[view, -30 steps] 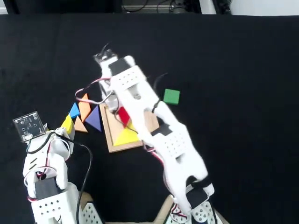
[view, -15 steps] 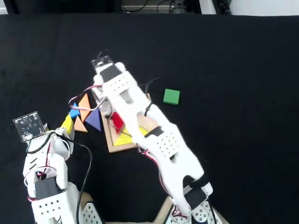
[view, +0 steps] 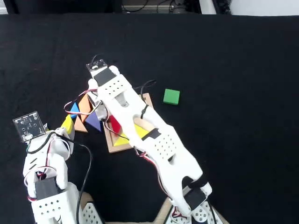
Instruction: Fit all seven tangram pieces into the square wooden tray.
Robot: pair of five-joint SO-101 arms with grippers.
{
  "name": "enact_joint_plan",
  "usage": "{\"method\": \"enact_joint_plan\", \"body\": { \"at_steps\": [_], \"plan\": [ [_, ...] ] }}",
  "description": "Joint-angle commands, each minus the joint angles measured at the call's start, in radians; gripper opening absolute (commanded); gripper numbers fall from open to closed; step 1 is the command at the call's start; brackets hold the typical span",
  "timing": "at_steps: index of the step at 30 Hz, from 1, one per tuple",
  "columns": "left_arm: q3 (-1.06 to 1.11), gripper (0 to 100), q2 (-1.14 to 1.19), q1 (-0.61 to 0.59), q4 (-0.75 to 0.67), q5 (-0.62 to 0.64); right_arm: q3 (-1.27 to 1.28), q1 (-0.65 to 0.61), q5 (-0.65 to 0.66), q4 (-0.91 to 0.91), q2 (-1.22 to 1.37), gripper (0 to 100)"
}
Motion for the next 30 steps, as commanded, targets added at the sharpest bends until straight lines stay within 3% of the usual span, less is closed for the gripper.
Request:
{"method": "enact_joint_plan", "body": {
  "at_steps": [1,9,14,16,19,23,27,30],
  "plan": [
    [0.012,26,-0.003,-0.013,-0.018,0.006,-0.051,0.015,-0.006,0.028,-0.01,32.2],
    [0.012,26,-0.003,-0.013,-0.018,0.006,-0.056,0.041,0.0,0.066,-0.018,32.2],
    [0.012,26,-0.003,-0.013,-0.018,0.006,-0.137,0.138,0.109,0.078,-0.101,31.1],
    [0.012,26,-0.003,-0.013,-0.018,0.006,-0.179,0.173,0.172,0.077,-0.131,23.4],
    [0.012,26,-0.003,-0.013,-0.018,0.006,-0.24,0.213,0.281,0.074,-0.137,1.7],
    [0.012,26,-0.003,-0.013,-0.018,0.006,-0.228,0.224,0.356,0.071,-0.136,7.8],
    [0.012,26,-0.003,-0.013,-0.018,0.006,-0.197,0.232,0.417,0.012,-0.105,0.8],
    [0.012,26,-0.003,-0.013,-0.018,0.006,-0.197,0.249,0.422,0.005,-0.058,1.0]
  ]
}}
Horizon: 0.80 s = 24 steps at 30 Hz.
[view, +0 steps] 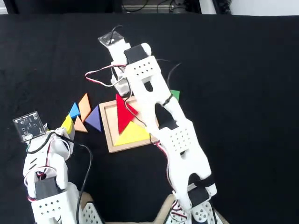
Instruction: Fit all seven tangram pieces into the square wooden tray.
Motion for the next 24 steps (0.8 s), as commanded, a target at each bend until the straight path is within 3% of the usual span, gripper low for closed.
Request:
{"method": "enact_joint_plan", "body": {
  "at_steps": [1,11,24],
  "plan": [
    [0.012,26,-0.003,-0.013,-0.018,0.006,-0.008,0.037,0.017,-0.018,0.019,1.1],
    [0.012,26,-0.003,-0.013,-0.018,0.006,-0.008,0.037,0.015,-0.015,0.159,1.1],
    [0.012,26,-0.003,-0.013,-0.018,0.006,-0.002,-0.103,-0.052,0.055,0.166,1.1]
  ]
}}
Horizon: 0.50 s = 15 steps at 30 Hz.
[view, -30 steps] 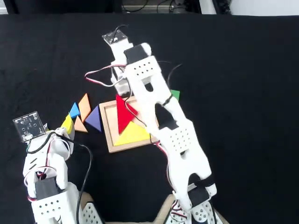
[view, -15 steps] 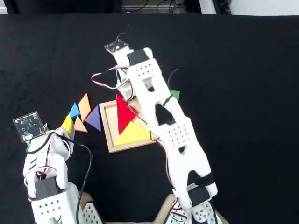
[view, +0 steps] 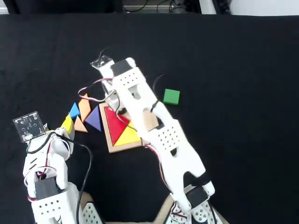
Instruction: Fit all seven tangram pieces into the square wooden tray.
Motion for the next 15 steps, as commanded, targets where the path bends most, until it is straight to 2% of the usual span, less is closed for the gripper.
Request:
{"method": "enact_joint_plan", "body": {
  "at_steps": [1,8,15],
  "plan": [
    [0.012,26,-0.003,-0.013,-0.018,0.006,-0.007,-0.012,-0.031,0.029,-0.016,1.1],
    [0.012,26,-0.003,-0.013,-0.018,0.006,-0.013,0.003,-0.023,0.034,-0.022,1.1],
    [0.012,26,-0.003,-0.013,-0.018,0.006,0.01,0.106,-0.023,0.034,-0.14,1.1]
  ]
}}
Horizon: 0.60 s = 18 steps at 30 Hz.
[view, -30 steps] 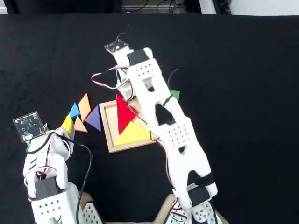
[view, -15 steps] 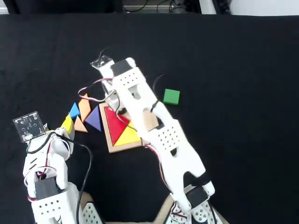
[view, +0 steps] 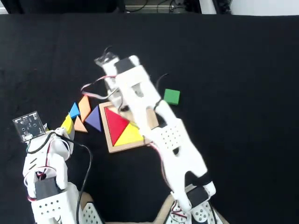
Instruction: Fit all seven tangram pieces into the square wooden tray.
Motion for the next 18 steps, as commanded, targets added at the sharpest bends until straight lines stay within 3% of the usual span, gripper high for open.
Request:
{"method": "enact_joint_plan", "body": {
  "at_steps": [1,9,18],
  "plan": [
    [0.012,26,-0.003,-0.013,-0.018,0.006,0.028,0.044,0.0,0.032,-0.102,1.1],
    [0.012,26,-0.003,-0.013,-0.02,0.006,0.236,-0.049,0.002,0.006,-0.102,1.1],
    [0.012,26,-0.003,-0.013,-0.02,0.006,0.314,-0.064,-0.008,0.031,-0.111,1.1]
  ]
}}
